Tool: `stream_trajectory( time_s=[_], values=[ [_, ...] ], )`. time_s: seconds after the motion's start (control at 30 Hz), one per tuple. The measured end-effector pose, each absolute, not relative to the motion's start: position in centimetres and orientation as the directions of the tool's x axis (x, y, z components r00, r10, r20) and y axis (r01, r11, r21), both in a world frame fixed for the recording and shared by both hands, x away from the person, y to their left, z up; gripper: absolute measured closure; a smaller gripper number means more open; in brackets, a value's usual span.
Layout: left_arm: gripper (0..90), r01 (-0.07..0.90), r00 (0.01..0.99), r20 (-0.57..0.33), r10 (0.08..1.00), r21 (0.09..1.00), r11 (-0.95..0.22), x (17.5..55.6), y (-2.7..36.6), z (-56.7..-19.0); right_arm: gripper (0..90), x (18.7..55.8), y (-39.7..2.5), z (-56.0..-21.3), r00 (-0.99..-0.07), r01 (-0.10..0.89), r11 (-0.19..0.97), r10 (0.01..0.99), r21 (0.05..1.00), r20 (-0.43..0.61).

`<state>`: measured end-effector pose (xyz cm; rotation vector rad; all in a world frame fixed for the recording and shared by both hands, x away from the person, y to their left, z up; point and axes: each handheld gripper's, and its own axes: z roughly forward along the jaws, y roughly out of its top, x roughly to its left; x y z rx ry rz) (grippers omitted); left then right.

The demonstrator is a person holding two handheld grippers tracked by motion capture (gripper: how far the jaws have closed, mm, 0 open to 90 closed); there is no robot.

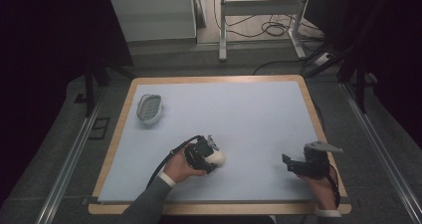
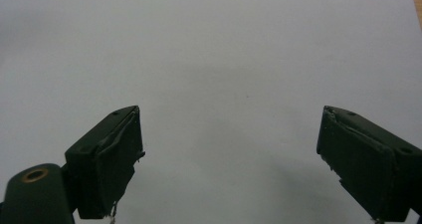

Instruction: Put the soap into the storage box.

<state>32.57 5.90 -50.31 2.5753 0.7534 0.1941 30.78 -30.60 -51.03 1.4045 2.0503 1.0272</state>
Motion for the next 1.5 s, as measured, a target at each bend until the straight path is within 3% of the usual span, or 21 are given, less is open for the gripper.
stream_trajectory(
  time_s=[1.5],
  values=[
    [49.1,0.559,0.748,0.016,0.663,0.524,-0.643,34.9,12.2,-46.5,10.6,30.8,-30.5,-51.1,-0.388,0.591,0.205,0.920,0.780,0.051]
  ],
)
